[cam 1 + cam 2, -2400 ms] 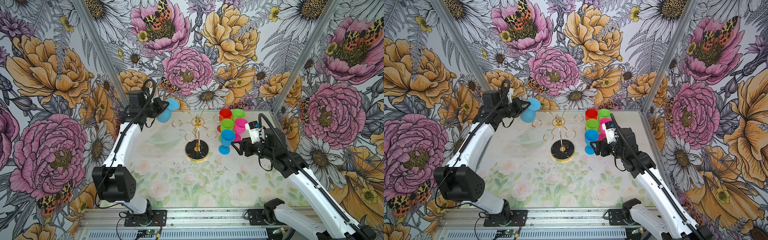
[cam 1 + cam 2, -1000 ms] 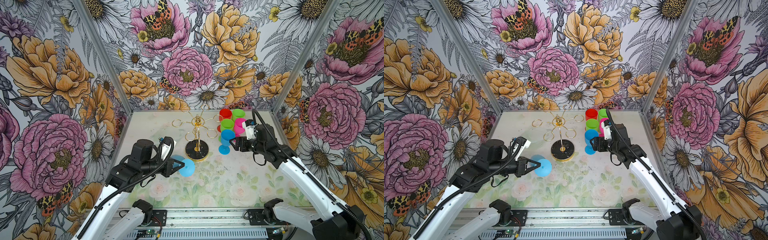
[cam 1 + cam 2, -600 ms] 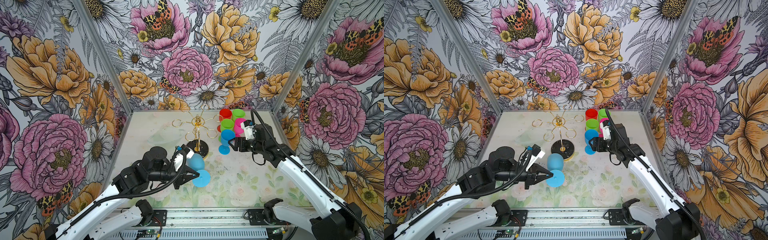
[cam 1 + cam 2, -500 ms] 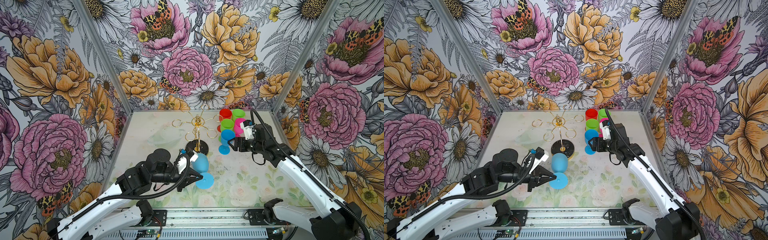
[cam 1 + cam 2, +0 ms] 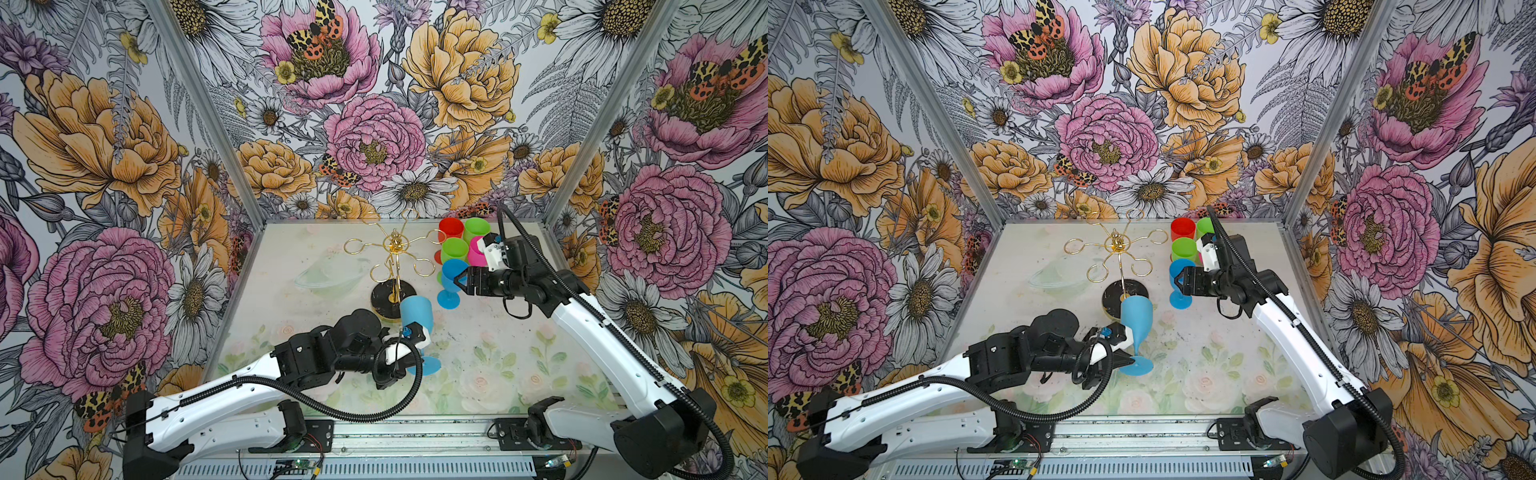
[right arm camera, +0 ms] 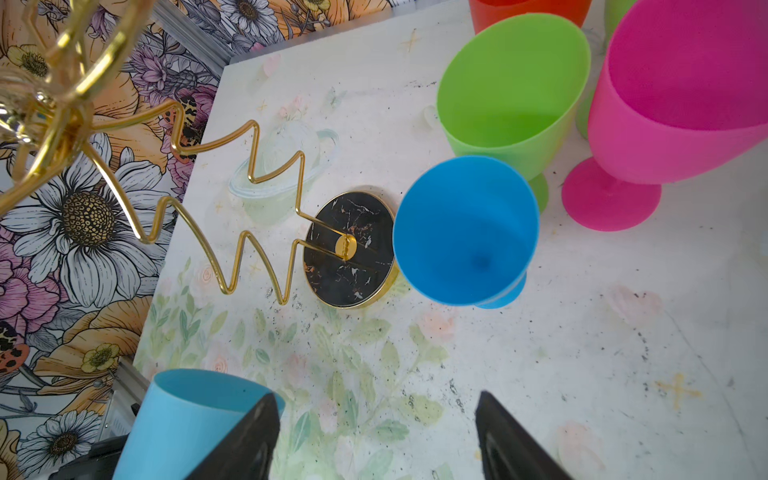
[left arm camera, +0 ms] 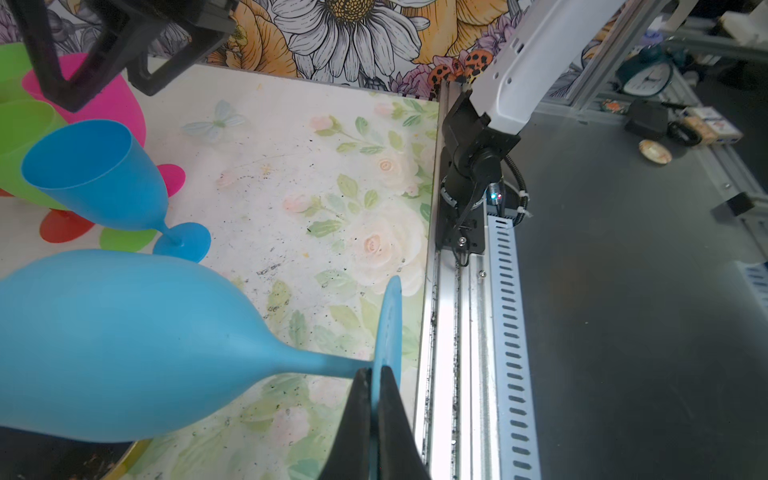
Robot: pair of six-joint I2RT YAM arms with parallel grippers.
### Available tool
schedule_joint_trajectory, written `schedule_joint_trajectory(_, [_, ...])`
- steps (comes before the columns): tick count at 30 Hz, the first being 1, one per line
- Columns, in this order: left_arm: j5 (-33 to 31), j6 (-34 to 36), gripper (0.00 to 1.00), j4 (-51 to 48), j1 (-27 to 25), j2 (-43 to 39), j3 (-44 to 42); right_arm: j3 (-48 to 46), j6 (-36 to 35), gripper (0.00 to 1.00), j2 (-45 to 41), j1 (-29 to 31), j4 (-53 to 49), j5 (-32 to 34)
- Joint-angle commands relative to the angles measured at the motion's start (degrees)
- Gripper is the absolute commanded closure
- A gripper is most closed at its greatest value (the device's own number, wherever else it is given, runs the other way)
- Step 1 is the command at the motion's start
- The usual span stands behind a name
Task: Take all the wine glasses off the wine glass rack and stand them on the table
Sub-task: 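Swing the held blue glass toward the robot while the right gripper reaches toward it, then close the right gripper on the blue glass's bowl and open the left gripper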
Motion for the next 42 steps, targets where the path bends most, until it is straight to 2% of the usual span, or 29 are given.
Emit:
schedule_joint_trajectory(1, [-6.5, 10.9, 1.00, 1.9, -2.0, 0.5, -1.1, 2.0, 0.3, 0.25, 1.3, 0.6, -2.9, -2.3])
schedule_joint_trajectory(8, [-15.9, 22.4, 1.00, 1.9, -5.7, 1.4, -3.1, 2.4, -0.3, 0.25, 2.8, 2.4, -3.5, -6.6])
schedule_joint_trajectory(13, [-22.5, 29.1, 1.00, 1.9, -9.5, 2.3, -5.1, 3.3, -0.3, 0.25, 3.6, 3.4, -3.5, -7.1])
schedule_joint_trajectory(15, [-25.6, 30.9, 1.00, 1.9, -9.9, 2.5, -5.9, 3.6, -0.2, 0.25, 3.7, 3.3, -3.4, -7.3])
schedule_joint_trajectory(17, [-28.4, 32.6, 1.00, 2.1, -12.4, 2.6, -6.5, 3.8, -0.2, 0.25, 3.8, 3.5, -3.5, -8.3])
schedule_joint_trajectory(25, [-36.1, 38.3, 1.00, 4.6, -13.9, 3.1, -8.0, 2.8, -1.7, 0.29, 4.6, 5.3, -3.5, -14.5])
schedule_joint_trajectory(32, [-42.6, 45.7, 1.00, 7.5, -16.3, 3.4, -10.4, 2.4, -1.6, 0.33, 5.2, 5.6, -3.3, -14.3])
schedule_joint_trajectory(42, [-49.7, 51.1, 1.00, 13.9, -17.8, 3.2, -13.7, 2.4, -1.6, 0.43, 6.6, 5.6, -3.3, -15.5])
